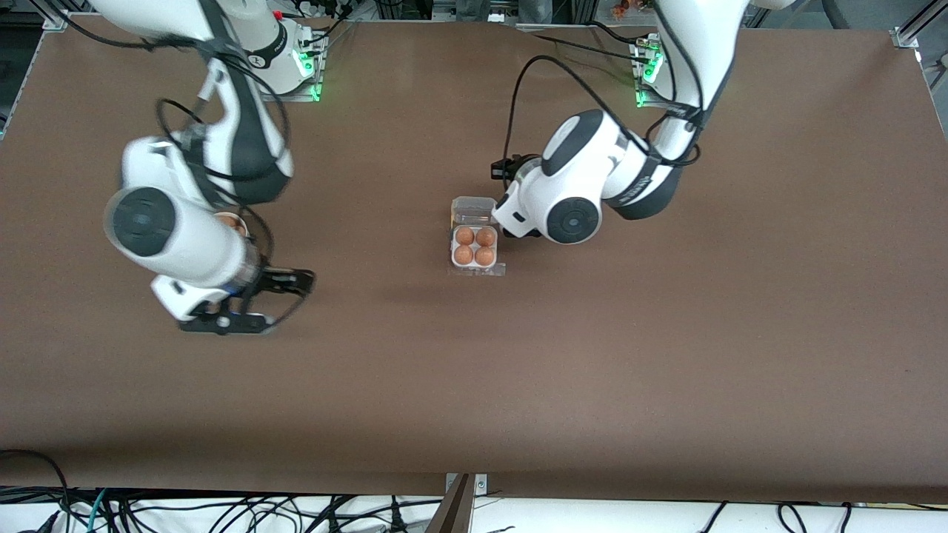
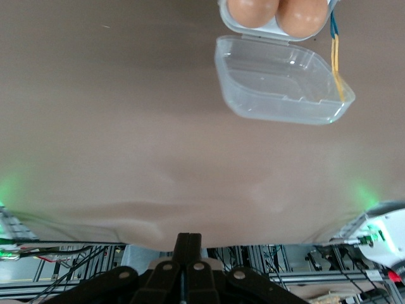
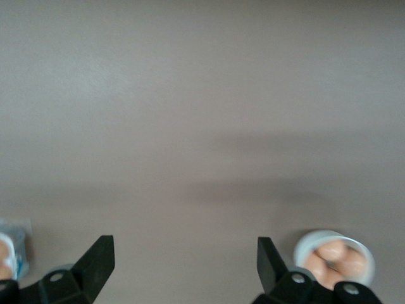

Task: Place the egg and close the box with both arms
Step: 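Withdraw the right gripper while the left gripper reaches the carton lid, then push the clear lid over the eggs with the left gripper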

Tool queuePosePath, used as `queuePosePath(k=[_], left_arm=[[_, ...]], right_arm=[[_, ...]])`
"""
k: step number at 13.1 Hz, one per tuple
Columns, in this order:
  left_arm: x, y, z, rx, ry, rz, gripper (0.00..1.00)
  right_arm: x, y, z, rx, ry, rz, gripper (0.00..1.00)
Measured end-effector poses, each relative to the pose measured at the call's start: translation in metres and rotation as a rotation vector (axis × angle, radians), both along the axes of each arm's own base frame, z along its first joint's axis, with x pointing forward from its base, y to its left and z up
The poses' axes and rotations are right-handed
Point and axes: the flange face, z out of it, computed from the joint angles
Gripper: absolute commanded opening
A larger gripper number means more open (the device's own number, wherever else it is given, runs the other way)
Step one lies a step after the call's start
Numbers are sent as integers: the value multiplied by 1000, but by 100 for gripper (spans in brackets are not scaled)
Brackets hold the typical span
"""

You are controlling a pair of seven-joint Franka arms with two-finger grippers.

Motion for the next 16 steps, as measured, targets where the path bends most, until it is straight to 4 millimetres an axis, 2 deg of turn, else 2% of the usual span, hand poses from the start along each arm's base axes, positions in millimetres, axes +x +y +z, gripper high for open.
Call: queuePosePath(k=[3,5,8,10,12,16], left_arm=[[-20,-31,-35,37,3,-2,0],[-31,-44,-57,55,12,-14,0],[-36,-54,-67,56,-3,-10,0],[-32,-58,-67,41,-38,8,0],[-29,-62,-68,27,-72,25,0],[-25,-63,-78,24,-94,44,0]], right_arm=[[-28,-56,66,21,-43,-14,100],[-55,-74,104,25,-58,-27,100],[-87,-94,141,30,-45,-30,100],[-93,-110,150,33,-55,-53,100],[-92,-125,151,34,-58,-59,100],[-86,-133,144,37,-95,-51,100]])
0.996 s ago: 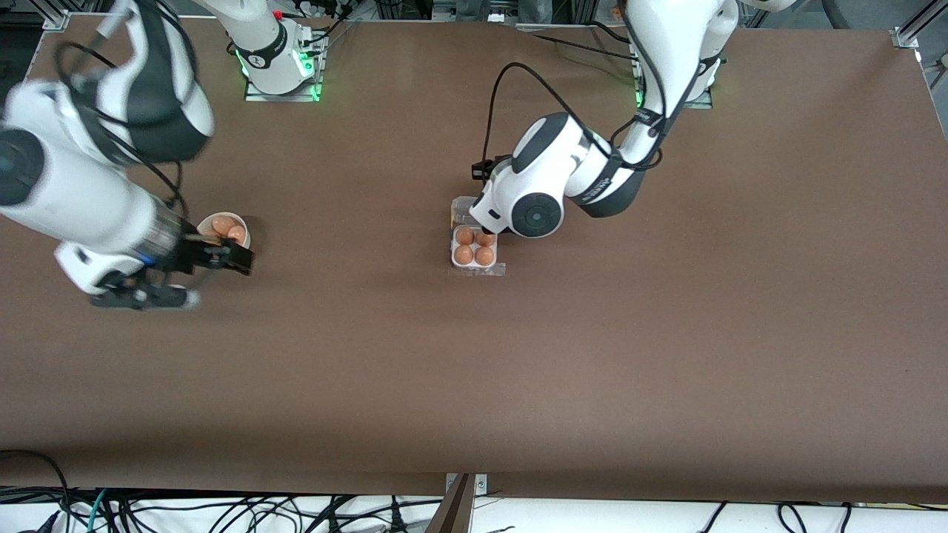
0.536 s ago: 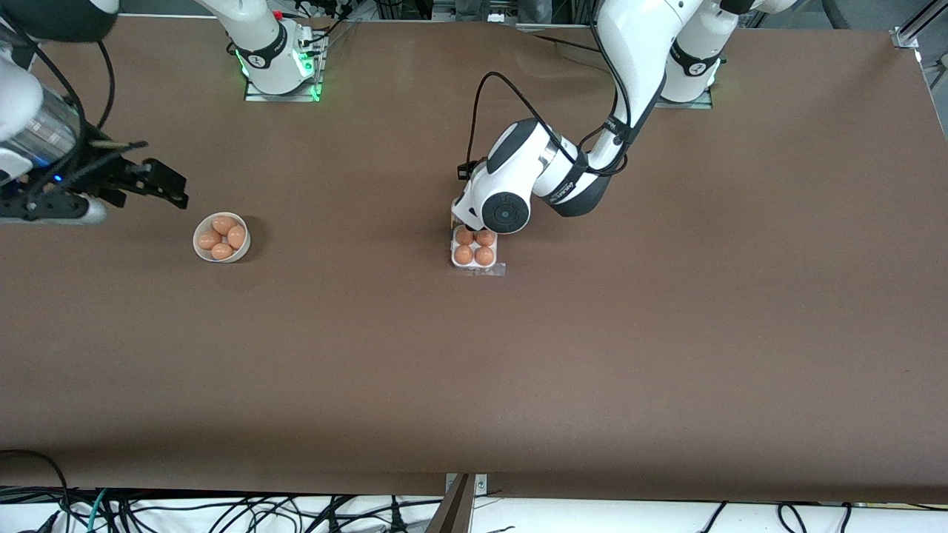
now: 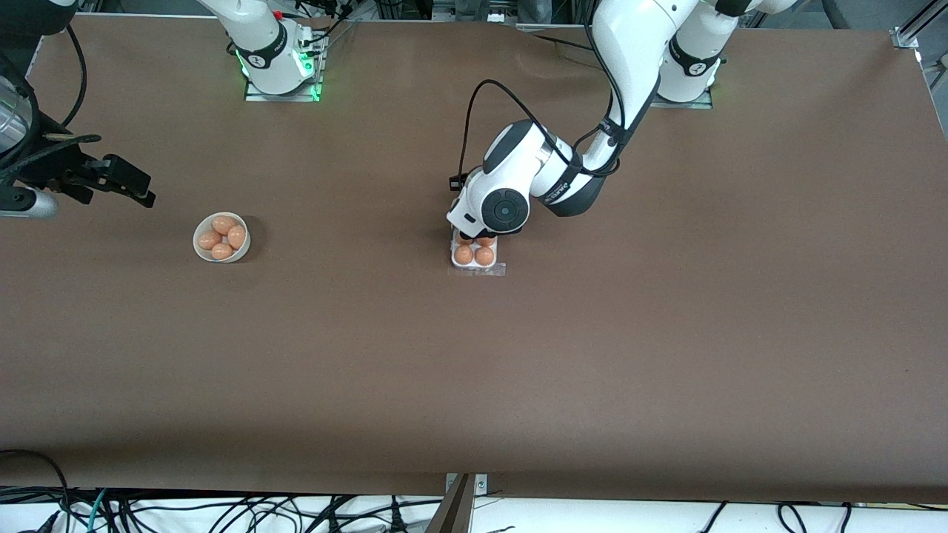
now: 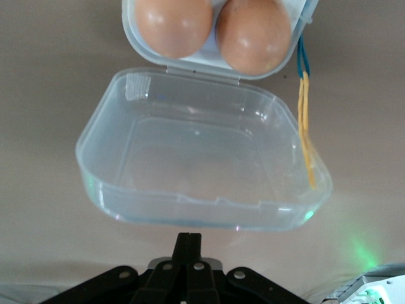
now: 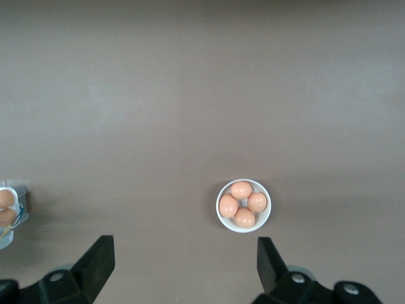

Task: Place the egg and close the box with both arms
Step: 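Push the clear lid over the eggs with the left gripper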

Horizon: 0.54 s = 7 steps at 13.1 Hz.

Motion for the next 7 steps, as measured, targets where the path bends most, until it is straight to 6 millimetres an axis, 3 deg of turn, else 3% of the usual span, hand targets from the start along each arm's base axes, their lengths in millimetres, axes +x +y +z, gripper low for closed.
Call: queuePosePath(k=[3,7], left_arm=[[10,4,3,-2,-22,15,0],[40,14,24,-13,-88,52,0]], right_arm=[[3,1,-6,-3,-7,47,100],[5,3,-13,-4,3,61,100]])
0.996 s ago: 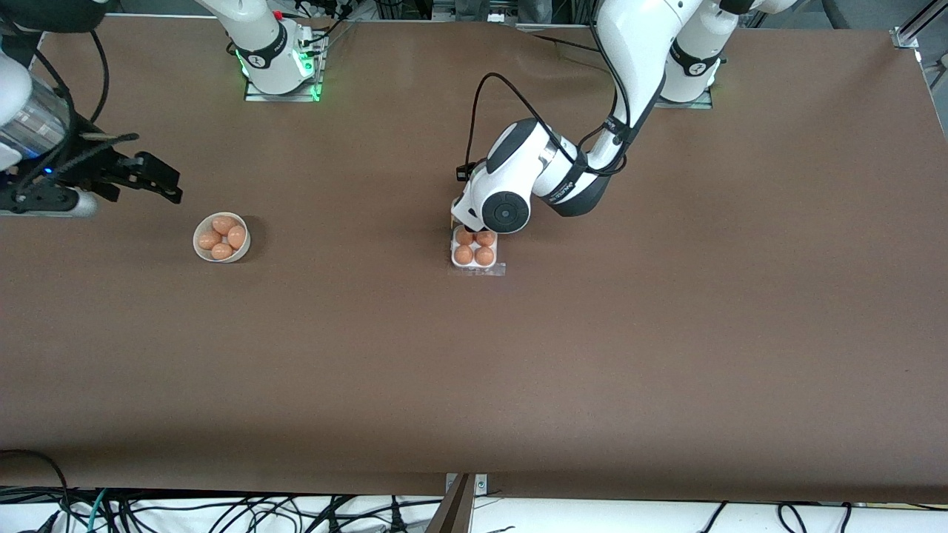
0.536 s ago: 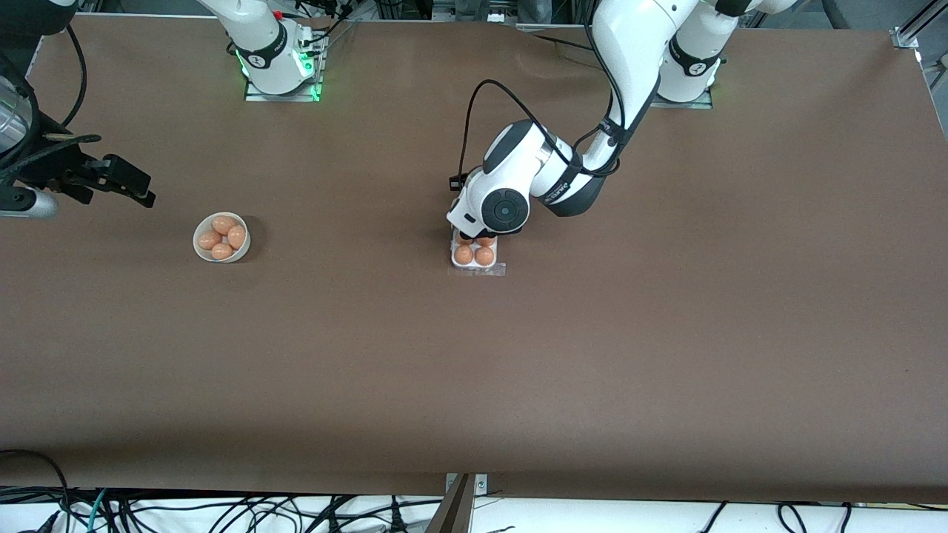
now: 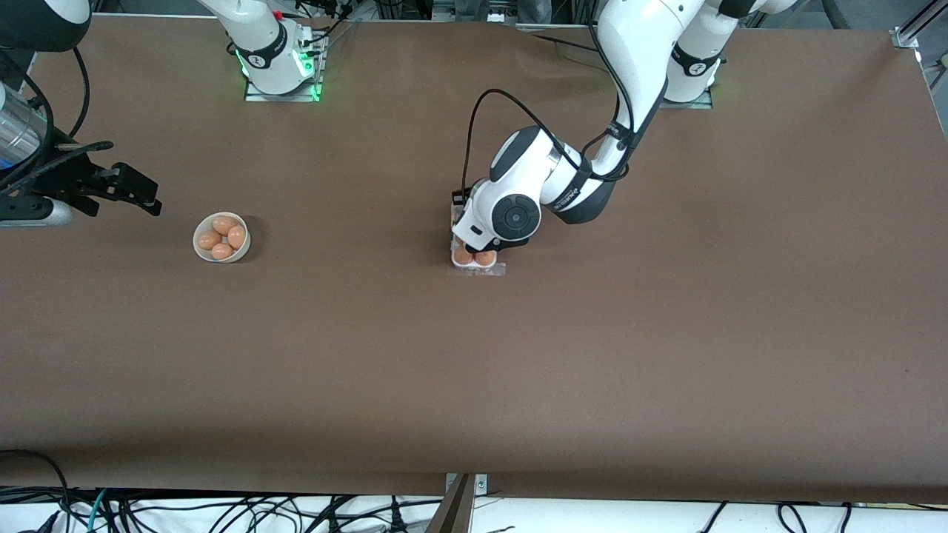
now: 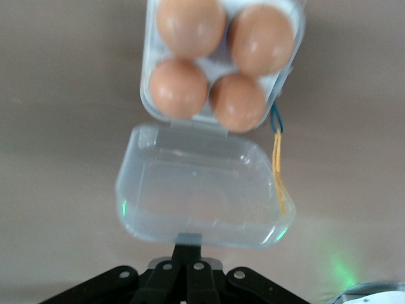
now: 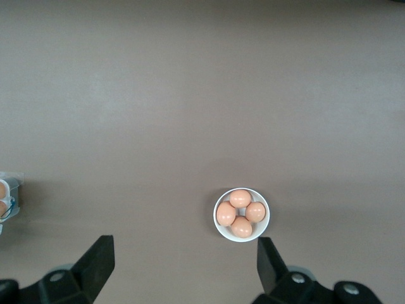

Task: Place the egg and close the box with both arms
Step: 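Push the clear lid over the eggs with the left gripper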

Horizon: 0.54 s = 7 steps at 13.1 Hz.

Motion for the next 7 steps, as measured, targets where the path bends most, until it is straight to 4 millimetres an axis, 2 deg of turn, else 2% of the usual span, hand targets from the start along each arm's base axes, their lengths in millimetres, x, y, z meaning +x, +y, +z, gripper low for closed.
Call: queuePosePath(k=[4,6,7], left_arm=[[27,17,14,4,-53,41,0],[36,24,18,20,-79,45,5],[41,30,22,45,-108,32,10]], right_arm=[[0,4,0,0,-1,7,100],[0,4,0,0,-1,7,100],[0,4,0,0,-1,7,100]])
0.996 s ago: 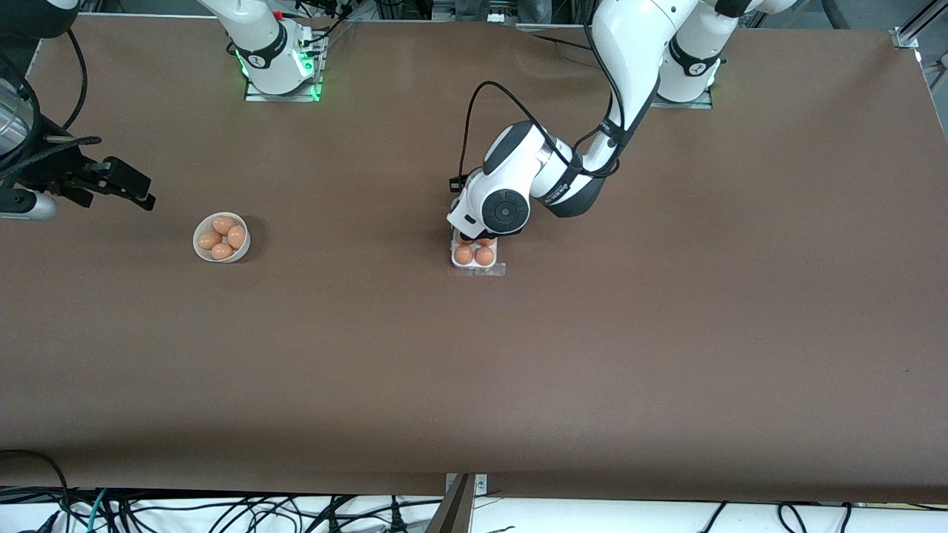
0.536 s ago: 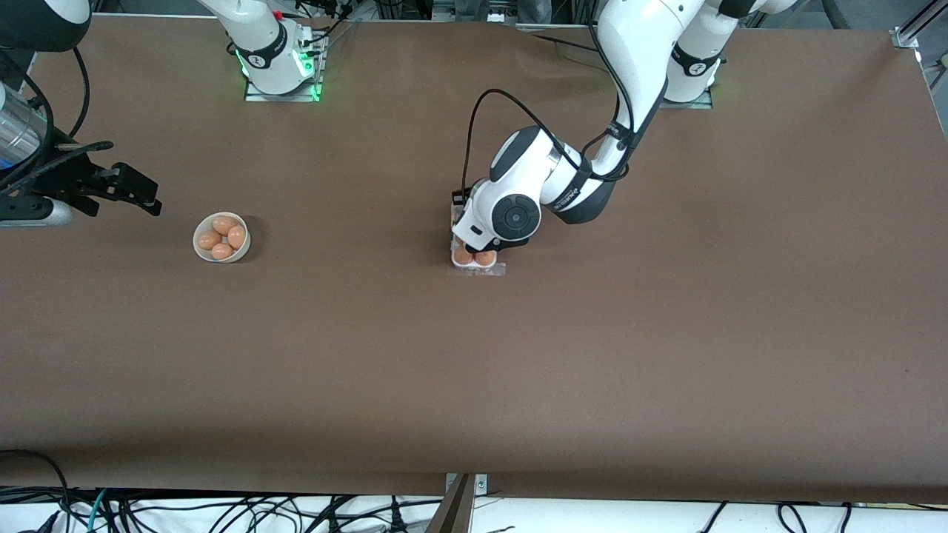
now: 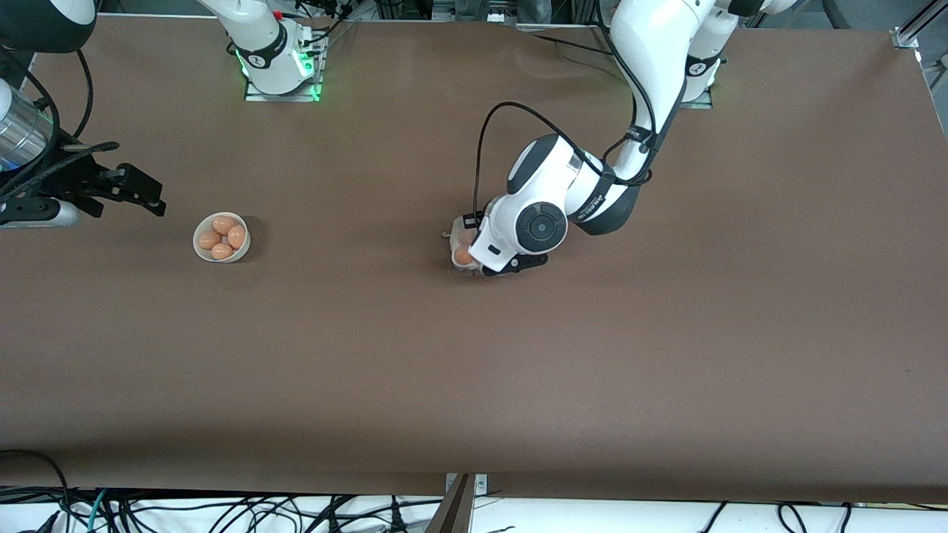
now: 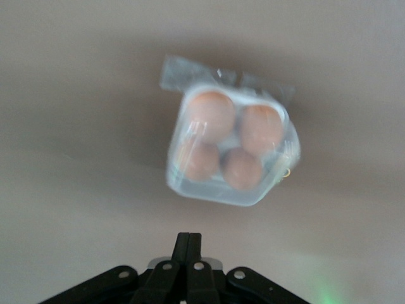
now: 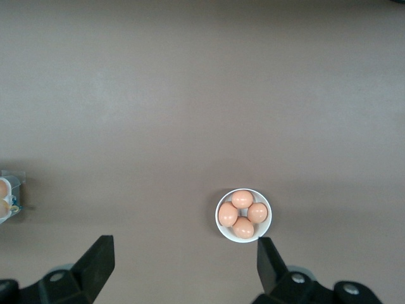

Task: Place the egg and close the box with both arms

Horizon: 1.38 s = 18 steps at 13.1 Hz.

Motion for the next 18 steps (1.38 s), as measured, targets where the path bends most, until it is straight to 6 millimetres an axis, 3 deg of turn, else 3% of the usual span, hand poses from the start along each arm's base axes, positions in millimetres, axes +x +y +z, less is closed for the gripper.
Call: queuePosePath(k=[4,8,10,12,15,18], left_arm=[[28,39,35,84,-109,-29,70],[77,128,88,129,-229,-47,94],[94,160,111,220,-318,-86,100],[100,176,131,300,-354,-114,100],[112,212,137,334,-340,-74,100],[130,266,148,339,-346,-4,100]], right_arm=[[0,2,0,0,-1,3,100],[0,8,0,0,-2,14,100],[0,8,0,0,-2,14,100],[0,8,0,0,-2,14,100],[0,7,0,-1,-2,13,100],[0,7,0,-2,-2,13,100]])
